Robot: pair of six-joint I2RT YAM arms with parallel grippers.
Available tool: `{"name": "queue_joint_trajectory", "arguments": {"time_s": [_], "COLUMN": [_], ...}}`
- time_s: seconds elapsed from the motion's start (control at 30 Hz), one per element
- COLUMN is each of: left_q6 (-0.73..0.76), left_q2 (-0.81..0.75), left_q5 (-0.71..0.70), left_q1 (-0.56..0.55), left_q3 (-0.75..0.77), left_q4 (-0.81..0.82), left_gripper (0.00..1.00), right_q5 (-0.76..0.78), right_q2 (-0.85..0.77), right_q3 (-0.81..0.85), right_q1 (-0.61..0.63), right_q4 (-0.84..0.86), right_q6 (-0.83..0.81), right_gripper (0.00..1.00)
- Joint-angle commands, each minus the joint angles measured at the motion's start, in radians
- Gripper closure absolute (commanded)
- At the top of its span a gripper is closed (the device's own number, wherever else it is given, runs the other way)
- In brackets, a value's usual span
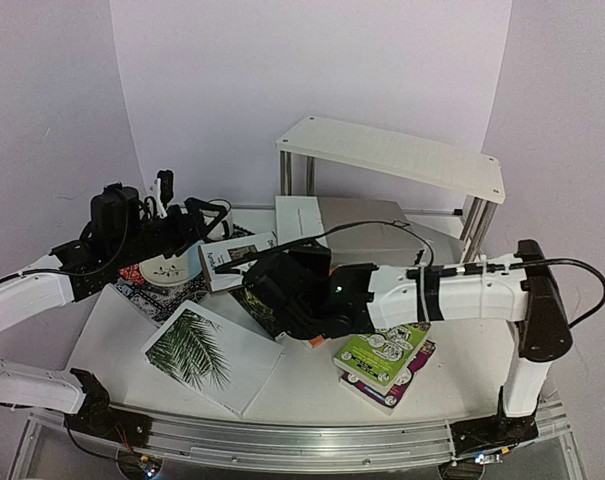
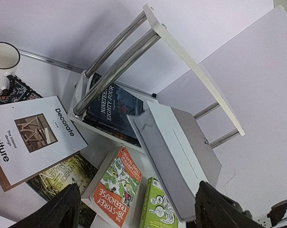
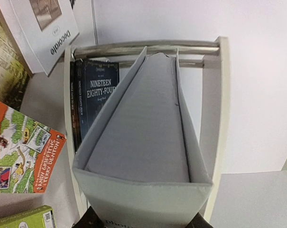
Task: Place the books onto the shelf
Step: Pick up the book from the book pile on the shelf, then place the book on the shelf.
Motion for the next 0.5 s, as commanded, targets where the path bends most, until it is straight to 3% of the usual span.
{"name": "queue_joint_trajectory", "arguments": {"time_s": [0.0, 0.23, 0.47], "left_q6": [0.019, 0.069, 0.126], "left_q2": [-0.065, -0.163, -0.193], "left_q5": [-0.061, -0.207, -0.315], "left_q1": [-0.004, -0.004, -0.004], "left_q3": [0.065, 0.156, 0.247], "left_q4": [-0.052, -0.189, -0.308], "left_gripper": [0.16, 0.15, 0.15], "right_q5": [0.002, -0.147, -0.220], "right_q2": [-0.139, -0.298, -0.383], "right_q3": [-0.027, -0.120, -0.114], "right_q1": [0.136, 0.292, 0.362], "right_q4": [-0.112, -0.113, -0.038], "right_q6": [0.000, -0.040, -0.208], "right_gripper": [0.61, 0.65, 0.64]}}
